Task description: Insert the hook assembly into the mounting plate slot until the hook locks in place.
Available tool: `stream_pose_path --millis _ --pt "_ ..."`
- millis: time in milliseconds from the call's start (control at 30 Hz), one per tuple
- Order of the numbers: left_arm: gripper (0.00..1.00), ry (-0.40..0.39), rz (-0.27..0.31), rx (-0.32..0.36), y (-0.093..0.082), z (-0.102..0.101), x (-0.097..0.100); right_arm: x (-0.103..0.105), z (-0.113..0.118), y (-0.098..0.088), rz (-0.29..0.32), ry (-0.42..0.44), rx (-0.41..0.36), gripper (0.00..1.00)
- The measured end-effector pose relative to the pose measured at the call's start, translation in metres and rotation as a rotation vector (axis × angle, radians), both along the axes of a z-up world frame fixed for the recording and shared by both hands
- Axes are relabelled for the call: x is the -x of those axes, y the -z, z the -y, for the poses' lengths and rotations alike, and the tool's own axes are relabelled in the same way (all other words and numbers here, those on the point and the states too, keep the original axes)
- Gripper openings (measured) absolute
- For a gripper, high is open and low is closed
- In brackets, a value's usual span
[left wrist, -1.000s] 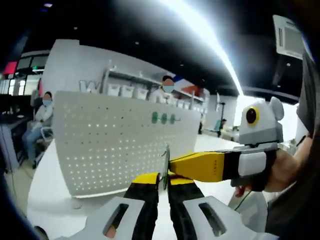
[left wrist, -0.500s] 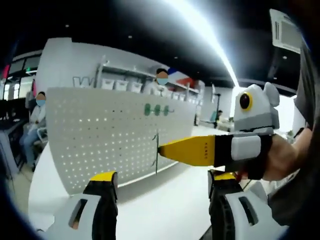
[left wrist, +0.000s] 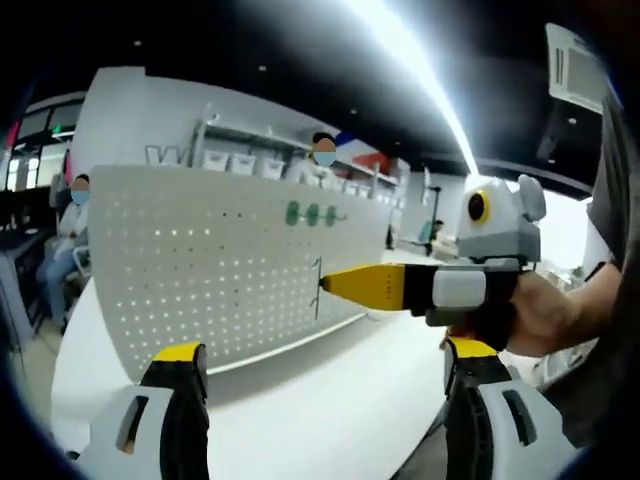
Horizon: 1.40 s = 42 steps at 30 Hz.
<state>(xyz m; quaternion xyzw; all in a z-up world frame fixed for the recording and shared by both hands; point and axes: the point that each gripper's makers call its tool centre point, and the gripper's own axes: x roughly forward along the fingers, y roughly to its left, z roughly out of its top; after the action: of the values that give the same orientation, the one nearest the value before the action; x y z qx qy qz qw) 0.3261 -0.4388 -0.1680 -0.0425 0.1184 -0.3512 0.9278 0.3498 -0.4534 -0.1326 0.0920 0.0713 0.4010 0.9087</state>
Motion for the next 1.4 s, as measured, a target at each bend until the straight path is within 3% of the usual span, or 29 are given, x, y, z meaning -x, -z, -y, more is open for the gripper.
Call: stream_pose_path --millis 267,567,767,1000,1100,1400 --pt "1.00 -0.015 -0.008 0.005 -0.001 -0.004 -0.003 -0.015 0.008 0.002 0.021 0.042 0.019 0.00" --pt "1.00 -0.054 -0.004 0.017 -0.003 -0.015 -0.009 -0.046 0.030 0.001 0.066 0.128 0.053 0.00" --pt "1.00 -0.072 -0.001 0.013 -0.002 -0.019 -0.010 -0.076 0.060 -0.008 0.161 0.232 0.097 0.00" --pt "1.00 -0.091 -0.020 0.003 0.007 -0.025 -0.008 -0.105 0.099 -0.014 0.176 0.332 0.097 0.00" --pt "1.00 -0.098 -0.015 -0.055 0.013 -0.027 -0.009 -0.115 0.116 -0.016 0.182 0.374 0.096 0.00" --pt "1.00 -0.115 -0.004 -0.070 0.011 -0.030 -0.012 -0.144 0.164 -0.015 0.192 0.492 0.118 0.00"
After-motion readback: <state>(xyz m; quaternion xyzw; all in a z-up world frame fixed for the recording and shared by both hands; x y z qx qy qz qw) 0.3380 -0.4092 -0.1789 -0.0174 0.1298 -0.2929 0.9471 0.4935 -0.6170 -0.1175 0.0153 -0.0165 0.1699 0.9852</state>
